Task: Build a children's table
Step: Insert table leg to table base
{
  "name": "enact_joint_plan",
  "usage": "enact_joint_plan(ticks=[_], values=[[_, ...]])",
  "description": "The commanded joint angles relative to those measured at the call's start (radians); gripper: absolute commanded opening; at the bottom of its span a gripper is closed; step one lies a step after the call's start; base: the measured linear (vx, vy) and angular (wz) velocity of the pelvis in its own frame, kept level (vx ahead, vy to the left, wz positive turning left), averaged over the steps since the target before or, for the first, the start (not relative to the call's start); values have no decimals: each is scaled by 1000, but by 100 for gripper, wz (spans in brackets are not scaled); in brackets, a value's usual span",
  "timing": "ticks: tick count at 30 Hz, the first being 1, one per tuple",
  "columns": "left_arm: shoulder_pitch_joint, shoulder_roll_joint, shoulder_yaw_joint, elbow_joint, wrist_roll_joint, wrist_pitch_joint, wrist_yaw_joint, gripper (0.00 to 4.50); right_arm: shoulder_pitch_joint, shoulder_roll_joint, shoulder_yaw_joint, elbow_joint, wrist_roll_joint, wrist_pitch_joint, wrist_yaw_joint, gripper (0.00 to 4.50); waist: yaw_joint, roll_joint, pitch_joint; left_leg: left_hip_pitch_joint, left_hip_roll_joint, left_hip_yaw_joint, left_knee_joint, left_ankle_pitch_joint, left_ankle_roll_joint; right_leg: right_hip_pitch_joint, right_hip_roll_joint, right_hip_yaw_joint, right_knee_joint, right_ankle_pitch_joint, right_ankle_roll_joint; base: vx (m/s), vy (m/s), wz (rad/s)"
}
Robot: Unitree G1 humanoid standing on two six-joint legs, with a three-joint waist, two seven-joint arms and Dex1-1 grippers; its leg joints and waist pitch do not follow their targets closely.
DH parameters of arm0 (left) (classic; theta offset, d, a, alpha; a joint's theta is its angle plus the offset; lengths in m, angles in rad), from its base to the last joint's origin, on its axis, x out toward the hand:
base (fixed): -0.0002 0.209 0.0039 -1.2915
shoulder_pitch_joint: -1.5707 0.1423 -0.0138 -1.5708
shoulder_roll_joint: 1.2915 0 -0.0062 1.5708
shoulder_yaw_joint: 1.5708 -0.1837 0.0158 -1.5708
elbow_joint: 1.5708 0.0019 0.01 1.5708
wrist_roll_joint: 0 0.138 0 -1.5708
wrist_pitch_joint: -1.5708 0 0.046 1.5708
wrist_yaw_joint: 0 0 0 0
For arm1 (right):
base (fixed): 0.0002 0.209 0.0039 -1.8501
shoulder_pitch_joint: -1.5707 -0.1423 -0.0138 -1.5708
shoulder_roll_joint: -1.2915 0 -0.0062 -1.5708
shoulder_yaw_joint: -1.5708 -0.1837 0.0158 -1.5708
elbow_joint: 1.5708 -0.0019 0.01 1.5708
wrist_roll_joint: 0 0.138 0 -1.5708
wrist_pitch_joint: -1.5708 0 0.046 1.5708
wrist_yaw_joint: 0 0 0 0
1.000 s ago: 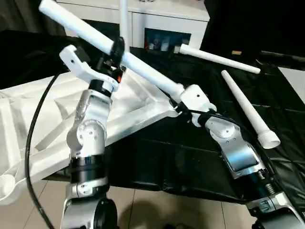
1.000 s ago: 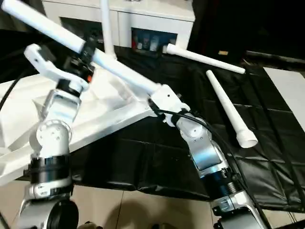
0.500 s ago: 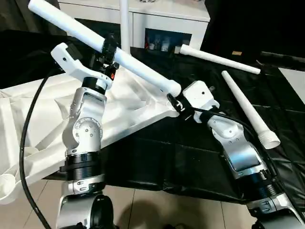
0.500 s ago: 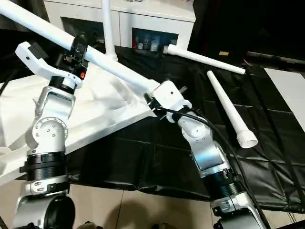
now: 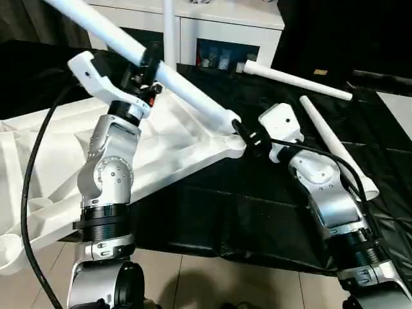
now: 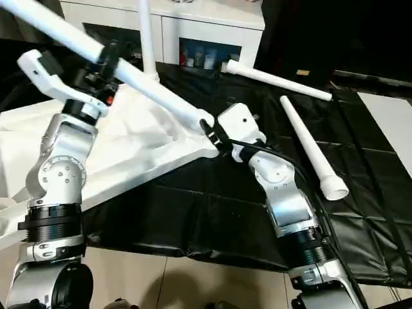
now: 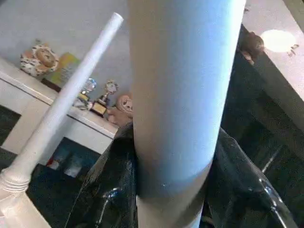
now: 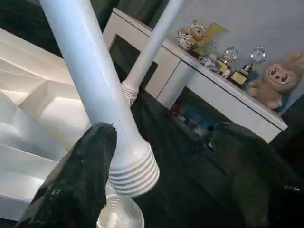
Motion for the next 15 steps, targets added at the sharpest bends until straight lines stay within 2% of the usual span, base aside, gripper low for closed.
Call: enact_joint_plan(ticks=[1, 3, 5, 7, 9, 12, 15], values=[[-4, 3, -24, -31, 10, 11, -14, 162, -9, -7, -13, 4, 3, -13, 9, 318, 5, -4, -81, 5, 8, 5, -65, -189, 43, 72, -46, 45, -71, -294, -84, 0, 0, 0], [-2, 6, -32, -35, 11, 13, -25, 162, -10, -6, -8, 3, 6, -12, 15, 313, 4, -5, -82, 4, 8, 5, -65, -185, 43, 73, -46, 44, -70, -289, -84, 0, 0, 0], [4, 15, -56, -50, 11, 20, -57, 162, -10, -6, 6, 0, 12, -4, 42, 280, 4, -4, -82, 4, 8, 5, -65, -181, 45, 73, -46, 44, -69, -279, -88, 0, 0, 0], [11, 24, -84, -72, 5, 27, -97, 162, -10, -6, 11, -10, 18, 7, 57, 331, 6, -2, -81, 4, 11, 3, -66, -177, 47, 73, -47, 45, -67, -268, -97, 0, 0, 0], [14, 31, -100, -82, 5, 31, -118, 162, -11, -10, 18, -12, 12, 12, 65, 327, 5, -1, -82, 4, 11, 4, -66, -178, 47, 73, -47, 46, -65, -258, -106, 0, 0, 0], [15, 41, -120, -92, 8, 41, -140, 162, -11, -16, 37, -8, -7, 9, 77, 376, 5, -1, -80, 4, 10, 5, -67, -182, 42, 74, -47, 46, -67, -268, -107, 0, 0, 0], [17, 49, -137, -110, 2, 58, -161, 162, -19, -16, 55, 7, -47, 21, 58, 386, 5, 0, -79, 5, 9, 5, -66, -192, 33, 73, -47, 46, -70, -288, -99, 0, 0, 0]])
